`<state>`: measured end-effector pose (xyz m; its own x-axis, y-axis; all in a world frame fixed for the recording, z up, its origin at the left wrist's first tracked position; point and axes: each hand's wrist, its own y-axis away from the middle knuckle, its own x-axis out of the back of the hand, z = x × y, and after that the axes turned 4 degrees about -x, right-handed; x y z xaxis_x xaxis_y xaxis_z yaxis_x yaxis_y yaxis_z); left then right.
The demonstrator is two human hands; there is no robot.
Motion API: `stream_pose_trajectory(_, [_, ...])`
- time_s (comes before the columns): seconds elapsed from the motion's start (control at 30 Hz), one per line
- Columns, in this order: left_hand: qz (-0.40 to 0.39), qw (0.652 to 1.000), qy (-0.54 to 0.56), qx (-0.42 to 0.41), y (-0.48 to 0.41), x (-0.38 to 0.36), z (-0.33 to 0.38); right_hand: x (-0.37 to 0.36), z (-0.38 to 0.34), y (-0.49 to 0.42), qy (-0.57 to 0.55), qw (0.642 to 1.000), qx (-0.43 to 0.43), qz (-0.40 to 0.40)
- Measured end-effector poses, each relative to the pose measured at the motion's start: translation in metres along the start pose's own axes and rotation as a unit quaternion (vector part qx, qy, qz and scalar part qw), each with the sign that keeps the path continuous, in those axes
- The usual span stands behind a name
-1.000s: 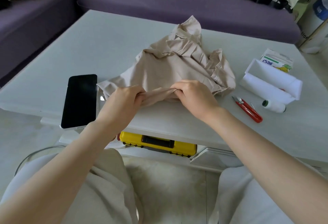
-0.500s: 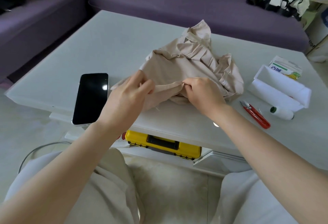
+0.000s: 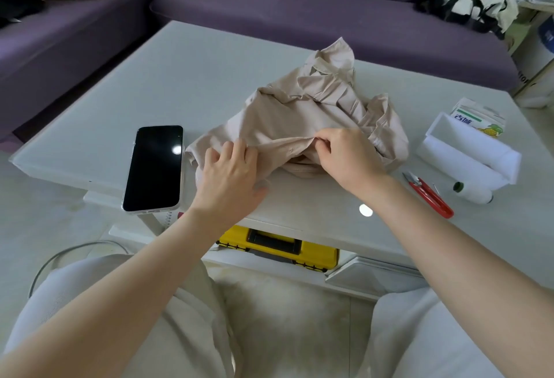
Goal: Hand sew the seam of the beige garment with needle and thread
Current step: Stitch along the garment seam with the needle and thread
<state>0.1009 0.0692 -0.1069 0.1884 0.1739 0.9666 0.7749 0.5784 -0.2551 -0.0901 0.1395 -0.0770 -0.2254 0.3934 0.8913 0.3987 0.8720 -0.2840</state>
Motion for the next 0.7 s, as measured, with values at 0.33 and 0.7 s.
stream_pose_trajectory(0.33, [0.160,0.981,0.104,0.038,0.000,0.020,-0.025,0.003,0.016,-0.003,0.027,0.999,-0.020,-0.008])
stream_pose_trajectory(0.7, [-0.064,0.982,0.169,-0.061,0.012,0.017,-0.028,-0.002,0.011,0.005,0.156,0.976,-0.040,-0.148])
